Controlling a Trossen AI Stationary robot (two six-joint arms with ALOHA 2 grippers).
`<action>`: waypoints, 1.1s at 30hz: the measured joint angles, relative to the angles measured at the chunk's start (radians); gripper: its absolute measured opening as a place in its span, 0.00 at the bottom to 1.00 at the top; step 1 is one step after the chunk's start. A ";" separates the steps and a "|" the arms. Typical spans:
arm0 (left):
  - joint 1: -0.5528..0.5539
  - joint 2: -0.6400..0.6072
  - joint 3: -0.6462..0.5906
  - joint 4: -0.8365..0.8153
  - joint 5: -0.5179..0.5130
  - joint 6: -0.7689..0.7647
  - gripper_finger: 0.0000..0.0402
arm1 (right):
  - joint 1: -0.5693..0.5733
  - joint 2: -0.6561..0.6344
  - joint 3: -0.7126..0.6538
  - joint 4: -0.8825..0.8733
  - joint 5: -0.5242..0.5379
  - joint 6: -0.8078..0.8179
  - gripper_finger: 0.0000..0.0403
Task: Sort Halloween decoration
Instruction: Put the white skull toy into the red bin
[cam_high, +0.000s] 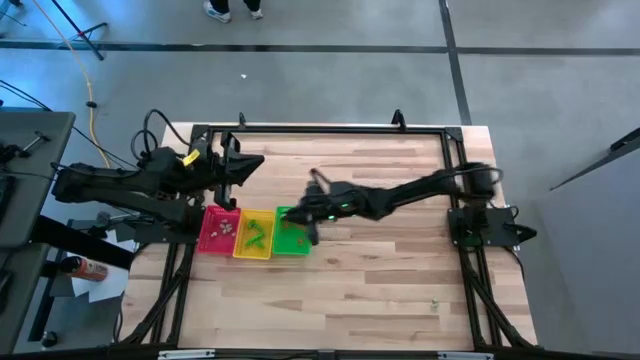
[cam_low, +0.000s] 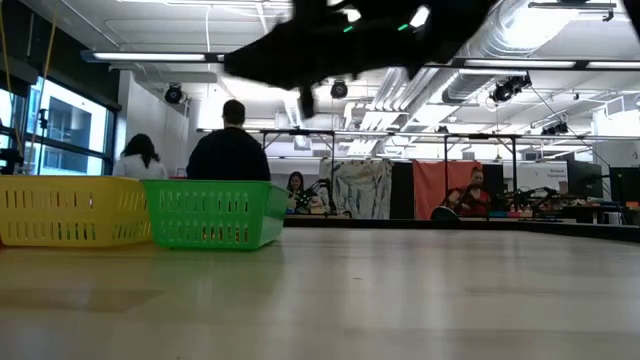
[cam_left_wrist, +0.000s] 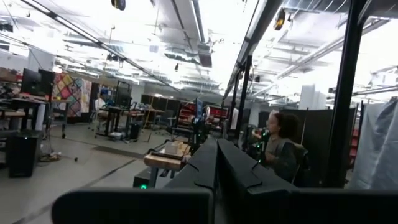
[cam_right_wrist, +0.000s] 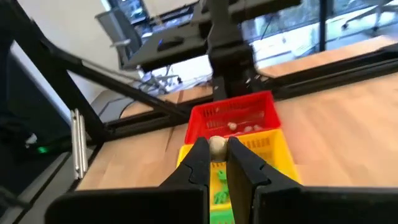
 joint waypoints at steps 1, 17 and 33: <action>0.000 -0.003 0.000 0.001 0.000 0.000 0.00 | 0.000 0.051 0.045 0.000 -0.017 -0.006 0.03; 0.000 -0.003 0.000 0.001 0.000 -0.088 0.00 | 0.000 0.675 0.856 -0.031 -0.110 0.018 0.03; 0.000 -0.003 0.000 0.001 0.000 -0.089 0.00 | 0.007 0.864 1.157 -0.293 0.050 0.086 0.08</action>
